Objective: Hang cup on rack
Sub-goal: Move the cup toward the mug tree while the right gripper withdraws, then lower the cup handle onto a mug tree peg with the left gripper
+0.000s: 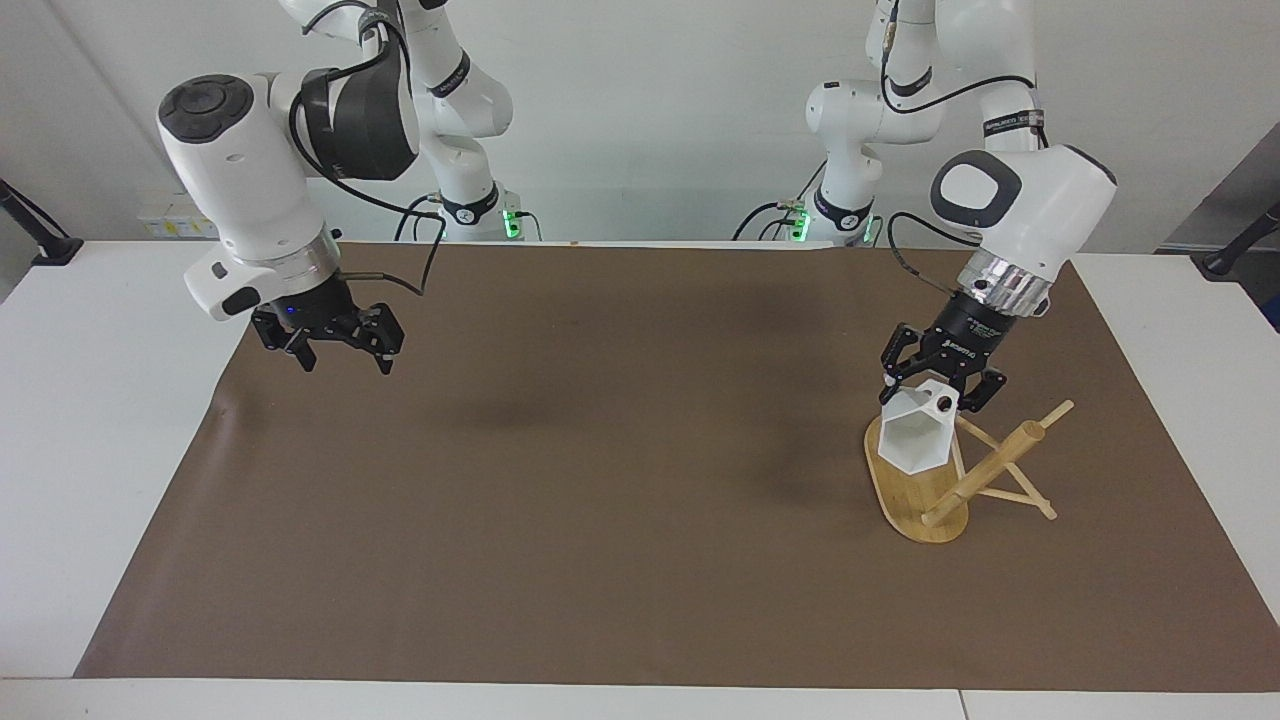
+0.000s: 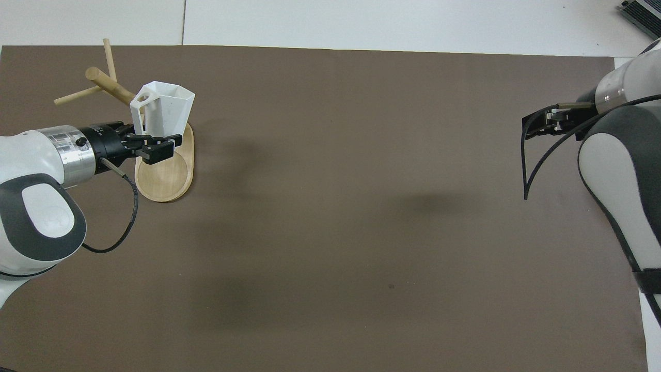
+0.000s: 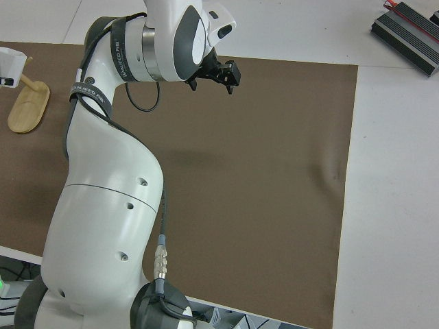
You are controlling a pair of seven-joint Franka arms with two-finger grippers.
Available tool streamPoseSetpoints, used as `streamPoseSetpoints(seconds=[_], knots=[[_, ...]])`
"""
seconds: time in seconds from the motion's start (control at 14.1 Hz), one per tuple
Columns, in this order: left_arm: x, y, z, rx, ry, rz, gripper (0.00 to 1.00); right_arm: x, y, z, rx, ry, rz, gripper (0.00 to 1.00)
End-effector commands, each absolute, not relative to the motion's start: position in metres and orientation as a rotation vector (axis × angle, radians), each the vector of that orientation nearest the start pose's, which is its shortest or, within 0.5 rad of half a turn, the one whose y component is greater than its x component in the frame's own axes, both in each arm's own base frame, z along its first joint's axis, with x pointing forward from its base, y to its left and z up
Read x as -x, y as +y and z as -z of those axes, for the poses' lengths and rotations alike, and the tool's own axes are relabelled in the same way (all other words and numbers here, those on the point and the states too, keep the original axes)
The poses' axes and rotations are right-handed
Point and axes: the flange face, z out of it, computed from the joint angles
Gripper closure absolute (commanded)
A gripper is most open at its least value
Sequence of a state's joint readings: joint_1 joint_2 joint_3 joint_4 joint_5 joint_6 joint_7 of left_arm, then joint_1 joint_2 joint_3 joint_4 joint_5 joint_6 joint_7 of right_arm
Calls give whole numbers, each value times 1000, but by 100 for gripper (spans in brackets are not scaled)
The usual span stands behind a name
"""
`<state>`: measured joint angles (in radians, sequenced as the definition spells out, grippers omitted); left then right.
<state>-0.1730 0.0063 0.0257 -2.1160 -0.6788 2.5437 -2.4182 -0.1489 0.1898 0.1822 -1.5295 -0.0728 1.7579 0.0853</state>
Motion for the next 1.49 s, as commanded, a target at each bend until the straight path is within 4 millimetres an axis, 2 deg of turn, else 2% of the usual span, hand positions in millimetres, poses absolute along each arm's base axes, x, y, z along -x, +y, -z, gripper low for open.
streamPoseSetpoints(seconds=[0.0, 0.28, 0.57, 0.64, 0.92, 1.2, 1.42], knots=[[-573, -81, -451, -446, 2536, 457, 100, -621, -6, -558, 3199, 63, 48, 0], [-574, -80, -451, -408, 2538, 457, 100, -619, -17, -564, 3192, 100, 60, 0], [-575, -76, -451, -304, 2549, 468, 100, -614, -35, -572, 3186, 167, 77, 0], [-575, -75, -451, -276, 2548, 468, 100, -612, -45, -576, 3188, 197, 83, 0], [-579, -71, -444, -187, 2560, 474, 100, -598, -49, -597, 3191, 220, 97, 0], [-581, -69, -441, -62, 2563, 488, 100, -586, -45, -608, 3195, 218, 73, 0], [-582, -65, -442, 24, 2552, 492, 100, -579, -45, -608, 3183, 229, 33, 0]])
